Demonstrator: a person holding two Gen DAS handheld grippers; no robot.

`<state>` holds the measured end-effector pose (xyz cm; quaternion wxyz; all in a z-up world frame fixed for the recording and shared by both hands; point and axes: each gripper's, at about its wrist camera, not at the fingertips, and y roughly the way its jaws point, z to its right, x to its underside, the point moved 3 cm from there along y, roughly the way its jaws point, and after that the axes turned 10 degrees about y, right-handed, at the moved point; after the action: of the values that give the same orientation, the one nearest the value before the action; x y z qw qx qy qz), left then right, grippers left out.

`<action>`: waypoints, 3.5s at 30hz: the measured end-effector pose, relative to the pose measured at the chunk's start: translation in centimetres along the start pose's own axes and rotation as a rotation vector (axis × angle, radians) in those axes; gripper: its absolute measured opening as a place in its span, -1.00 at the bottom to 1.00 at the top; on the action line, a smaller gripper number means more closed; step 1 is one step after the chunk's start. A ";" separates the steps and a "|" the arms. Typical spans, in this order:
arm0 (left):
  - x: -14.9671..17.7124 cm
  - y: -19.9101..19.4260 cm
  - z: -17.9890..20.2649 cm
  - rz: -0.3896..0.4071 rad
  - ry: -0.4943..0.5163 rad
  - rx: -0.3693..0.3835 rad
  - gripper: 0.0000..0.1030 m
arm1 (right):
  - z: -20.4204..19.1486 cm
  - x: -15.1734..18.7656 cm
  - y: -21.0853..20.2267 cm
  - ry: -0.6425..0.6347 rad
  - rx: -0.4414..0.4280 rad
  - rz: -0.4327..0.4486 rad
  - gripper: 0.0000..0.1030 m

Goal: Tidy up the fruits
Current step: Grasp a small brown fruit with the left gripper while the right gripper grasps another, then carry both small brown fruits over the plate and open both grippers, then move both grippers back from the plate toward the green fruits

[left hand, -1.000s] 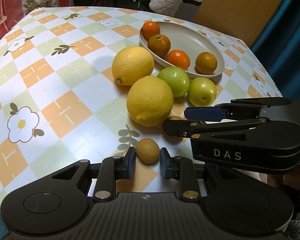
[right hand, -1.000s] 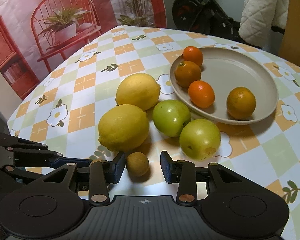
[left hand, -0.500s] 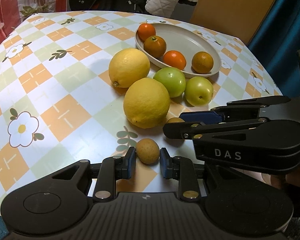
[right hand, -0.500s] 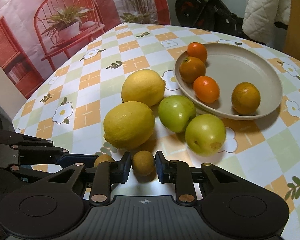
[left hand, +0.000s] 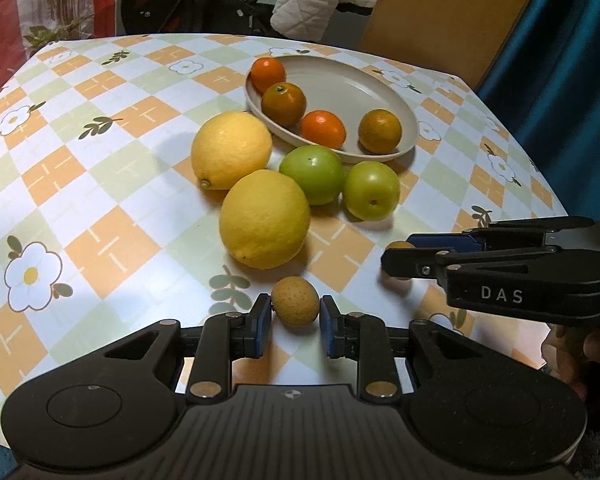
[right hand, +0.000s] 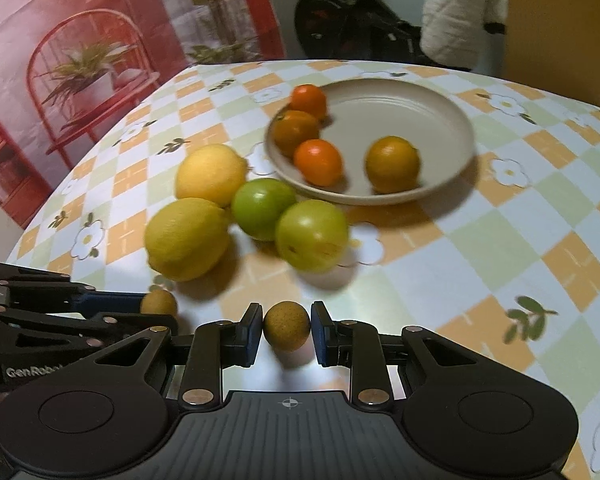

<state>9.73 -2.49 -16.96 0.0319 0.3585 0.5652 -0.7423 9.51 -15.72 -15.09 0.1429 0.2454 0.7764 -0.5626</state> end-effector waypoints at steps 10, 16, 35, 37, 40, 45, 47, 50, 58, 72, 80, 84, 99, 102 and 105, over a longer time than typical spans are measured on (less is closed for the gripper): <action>-1.0 -0.4 0.8 0.032 0.057 0.028 -0.47 | 1.7 -0.5 -1.2 0.027 0.042 0.047 -0.54; -3.2 -1.6 1.5 0.108 0.116 0.019 -0.46 | 2.4 -2.0 -1.9 0.017 0.070 0.092 -0.54; -12.6 1.7 0.4 0.158 0.052 0.053 -0.46 | 4.7 -9.7 -1.5 -0.072 0.145 0.220 -0.54; -13.5 2.5 0.0 0.157 0.038 0.054 -0.46 | 5.0 -10.4 -0.9 -0.077 0.150 0.225 -0.54; -15.0 3.6 0.0 0.160 0.035 0.054 -0.46 | 5.6 -11.4 0.1 -0.075 0.156 0.225 -0.54; -16.4 5.4 -0.2 0.147 0.042 0.053 -0.46 | 6.8 -12.3 1.8 -0.055 0.151 0.205 -0.53; -16.8 6.2 -0.2 0.134 0.047 0.052 -0.46 | 7.0 -12.5 2.4 -0.055 0.144 0.199 -0.54; -17.0 7.2 -0.1 0.113 0.049 0.056 -0.46 | 7.2 -12.6 3.1 -0.055 0.134 0.186 -0.53; -17.2 9.4 0.3 0.067 0.074 0.062 -0.46 | 7.7 -12.5 4.1 -0.041 0.129 0.162 -0.53; -16.7 10.8 0.6 0.022 0.084 0.056 -0.46 | 7.7 -12.2 4.4 -0.035 0.126 0.153 -0.53; -16.6 10.7 0.2 0.013 0.071 0.053 -0.42 | 7.6 -12.0 4.4 -0.035 0.129 0.155 -0.47; -16.7 9.9 0.0 0.024 0.058 0.049 -0.24 | 7.4 -11.8 3.8 -0.032 0.146 0.163 -0.42; -14.4 4.2 -1.1 0.082 0.020 0.017 -0.21 | 6.9 -9.2 0.0 0.063 0.144 0.191 -0.41; -13.4 3.1 -1.6 0.089 -0.001 0.002 -0.22 | 6.5 -8.2 -0.4 0.081 0.139 0.188 -0.41; -12.2 2.0 -2.2 0.100 -0.018 -0.012 -0.22 | 6.1 -7.2 -0.6 0.103 0.125 0.179 -0.41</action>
<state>20.75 -5.72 -11.83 0.0761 0.3795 0.5508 -0.7394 14.87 -23.20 -13.00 0.1369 0.3508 0.7213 -0.5813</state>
